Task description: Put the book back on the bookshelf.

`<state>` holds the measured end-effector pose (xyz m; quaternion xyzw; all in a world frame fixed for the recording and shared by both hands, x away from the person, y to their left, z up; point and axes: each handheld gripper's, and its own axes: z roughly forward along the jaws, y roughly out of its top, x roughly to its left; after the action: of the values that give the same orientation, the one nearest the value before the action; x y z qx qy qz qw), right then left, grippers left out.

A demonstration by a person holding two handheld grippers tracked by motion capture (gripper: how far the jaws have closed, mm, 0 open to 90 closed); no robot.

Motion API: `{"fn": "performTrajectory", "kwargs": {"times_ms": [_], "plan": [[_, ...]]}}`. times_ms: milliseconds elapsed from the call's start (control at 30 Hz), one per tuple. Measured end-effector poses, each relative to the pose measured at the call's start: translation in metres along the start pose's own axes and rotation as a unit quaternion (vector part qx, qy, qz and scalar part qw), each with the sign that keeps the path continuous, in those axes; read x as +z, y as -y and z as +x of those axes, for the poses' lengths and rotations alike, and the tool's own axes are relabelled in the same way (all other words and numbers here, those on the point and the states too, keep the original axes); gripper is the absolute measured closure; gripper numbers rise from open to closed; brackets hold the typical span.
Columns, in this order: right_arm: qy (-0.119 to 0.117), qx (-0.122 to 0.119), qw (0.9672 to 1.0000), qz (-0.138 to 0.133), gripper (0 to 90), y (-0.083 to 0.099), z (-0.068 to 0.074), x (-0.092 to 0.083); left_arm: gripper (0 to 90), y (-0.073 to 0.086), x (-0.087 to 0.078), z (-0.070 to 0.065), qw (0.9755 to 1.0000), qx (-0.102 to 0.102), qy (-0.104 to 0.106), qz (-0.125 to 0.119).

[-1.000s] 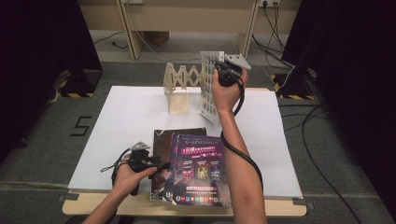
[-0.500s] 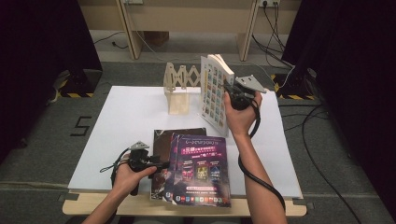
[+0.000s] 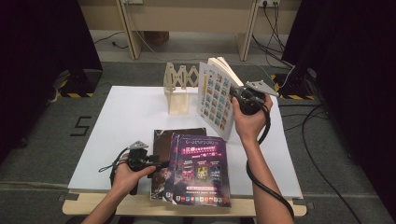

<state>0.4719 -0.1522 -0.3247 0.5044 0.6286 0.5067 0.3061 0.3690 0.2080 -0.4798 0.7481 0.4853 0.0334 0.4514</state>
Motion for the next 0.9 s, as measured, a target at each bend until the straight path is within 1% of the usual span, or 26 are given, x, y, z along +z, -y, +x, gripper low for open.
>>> {"fn": "performTrajectory", "kwargs": {"times_ms": [133,167,200,233,267,300,333,400,467,500,533,600,667,700,767,900], "plan": [[-0.007,0.006,0.9999,0.009,62.7,-0.005,-0.004,0.006,36.0,0.000,0.000,0.000,1.0000,0.000,0.001,0.000],[-0.006,0.008,0.9998,0.015,60.7,-0.009,-0.007,0.011,36.0,0.000,0.001,0.000,1.0000,0.000,0.000,0.001],[-0.008,0.007,0.9998,0.018,60.1,-0.010,-0.008,0.013,36.0,0.000,0.001,0.000,1.0000,0.000,0.001,0.000],[-0.012,0.012,0.9996,0.023,60.1,-0.012,-0.009,0.016,36.0,0.000,0.001,0.000,1.0000,0.000,0.001,0.000],[-0.011,0.012,0.9996,0.023,60.1,-0.014,-0.010,0.018,36.0,0.000,0.001,0.000,1.0000,0.001,0.000,0.001],[-0.009,0.011,0.9995,0.028,60.1,-0.015,-0.010,0.020,36.0,0.001,0.001,0.000,1.0000,0.001,0.000,0.001],[-0.013,0.013,0.9992,0.035,60.0,-0.016,-0.011,0.023,36.0,0.001,0.002,0.000,1.0000,0.002,0.000,0.001],[-0.013,0.011,0.9989,0.044,61.2,-0.019,-0.011,0.026,36.0,0.000,0.002,0.000,1.0000,0.000,0.001,0.001],[-0.021,0.011,0.9985,0.049,62.5,-0.022,-0.009,0.028,36.0,0.000,0.002,0.001,1.0000,0.000,0.000,0.001],[-0.017,0.004,0.9984,0.054,62.3,-0.024,-0.006,0.028,36.0,0.000,0.002,0.001,1.0000,0.000,0.001,0.001],[-0.018,0.001,0.9983,0.055,62.3,-0.024,-0.005,0.029,36.0,0.000,0.001,0.001,1.0000,0.000,0.000,0.001],[-0.021,0.000,0.9983,0.054,60.7,-0.025,-0.003,0.029,36.0,0.000,0.001,0.001,1.0000,0.001,0.001,0.001],[-0.018,-0.002,0.9983,0.055,58.1,-0.026,-0.003,0.031,36.0,0.000,0.002,0.001,1.0000,0.001,0.001,0.001],[-0.020,0.008,0.9981,0.057,57.3,-0.027,-0.004,0.032,36.0,0.000,0.002,0.000,1.0000,0.002,0.001,0.001],[-0.020,0.012,0.9981,0.057,56.6,-0.029,-0.005,0.034,36.0,0.000,0.002,0.000,1.0000,0.003,0.001,0.001],[-0.020,0.019,0.9974,0.067,56.5,-0.031,-0.007,0.041,36.0,0.000,0.003,0.000,1.0000,0.001,0.003,0.004]]}}
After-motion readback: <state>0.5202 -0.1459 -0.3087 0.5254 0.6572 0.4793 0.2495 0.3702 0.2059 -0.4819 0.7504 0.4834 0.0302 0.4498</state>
